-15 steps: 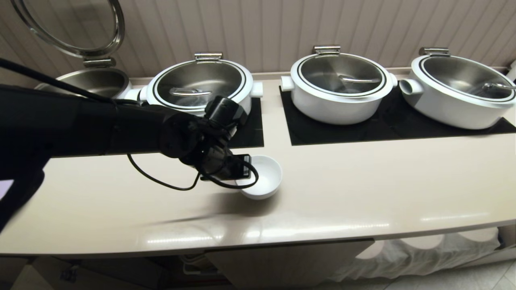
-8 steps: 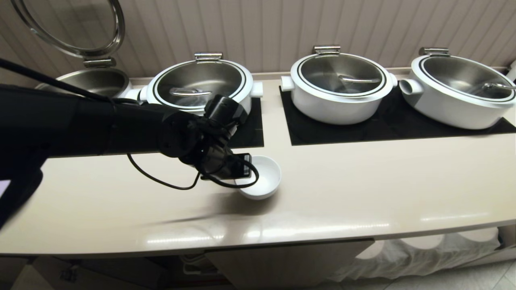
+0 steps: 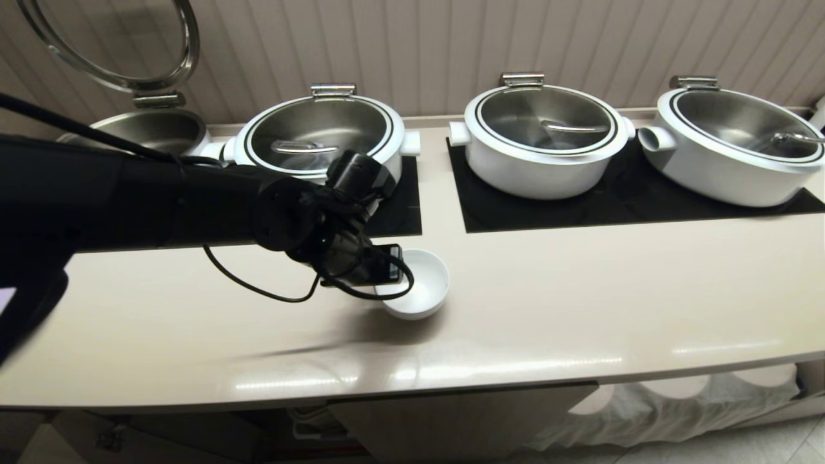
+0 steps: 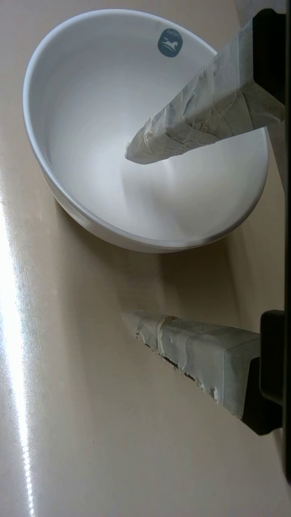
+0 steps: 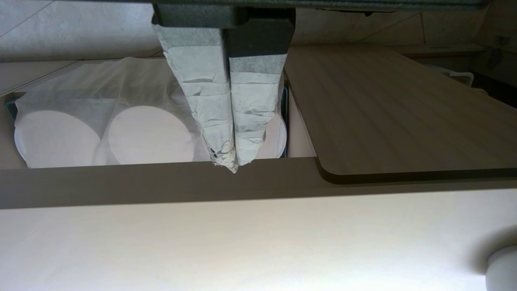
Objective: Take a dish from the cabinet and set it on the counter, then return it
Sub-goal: Place it on the table
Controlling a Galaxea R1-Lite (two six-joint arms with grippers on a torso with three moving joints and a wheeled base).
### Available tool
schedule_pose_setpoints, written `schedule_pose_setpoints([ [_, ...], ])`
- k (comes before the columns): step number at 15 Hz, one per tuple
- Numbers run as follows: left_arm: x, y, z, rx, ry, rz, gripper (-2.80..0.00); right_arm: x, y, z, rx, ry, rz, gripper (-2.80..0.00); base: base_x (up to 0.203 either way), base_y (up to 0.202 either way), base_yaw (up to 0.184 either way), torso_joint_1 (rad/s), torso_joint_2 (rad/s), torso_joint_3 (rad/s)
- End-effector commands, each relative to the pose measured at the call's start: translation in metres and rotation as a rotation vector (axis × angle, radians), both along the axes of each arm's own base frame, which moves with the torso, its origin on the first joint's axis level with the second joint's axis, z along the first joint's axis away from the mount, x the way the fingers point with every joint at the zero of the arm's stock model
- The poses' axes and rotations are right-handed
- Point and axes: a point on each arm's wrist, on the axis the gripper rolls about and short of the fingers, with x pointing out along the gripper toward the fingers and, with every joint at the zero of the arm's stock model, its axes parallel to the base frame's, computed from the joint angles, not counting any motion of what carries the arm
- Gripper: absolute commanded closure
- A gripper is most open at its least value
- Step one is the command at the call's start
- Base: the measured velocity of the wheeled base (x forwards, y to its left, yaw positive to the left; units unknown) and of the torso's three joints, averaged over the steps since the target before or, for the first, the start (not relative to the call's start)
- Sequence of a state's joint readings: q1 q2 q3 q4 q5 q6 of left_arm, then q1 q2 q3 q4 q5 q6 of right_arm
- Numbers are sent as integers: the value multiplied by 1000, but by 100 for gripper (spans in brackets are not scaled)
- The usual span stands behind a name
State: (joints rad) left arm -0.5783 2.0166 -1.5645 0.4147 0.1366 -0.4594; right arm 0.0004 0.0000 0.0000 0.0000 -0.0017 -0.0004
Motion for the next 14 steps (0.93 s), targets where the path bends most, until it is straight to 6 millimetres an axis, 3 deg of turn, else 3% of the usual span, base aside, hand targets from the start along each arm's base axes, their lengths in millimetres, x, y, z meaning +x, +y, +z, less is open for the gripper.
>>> schedule_pose_setpoints([
  [1,-1,0,0,0,1,3,-280,0,0,0,0,1,1,0,0,0,0,0,0,0],
  [14,-3,5,10,26,-50,39,-280,0,0,0,0,0,0,0,0,0,0,0,0,0],
])
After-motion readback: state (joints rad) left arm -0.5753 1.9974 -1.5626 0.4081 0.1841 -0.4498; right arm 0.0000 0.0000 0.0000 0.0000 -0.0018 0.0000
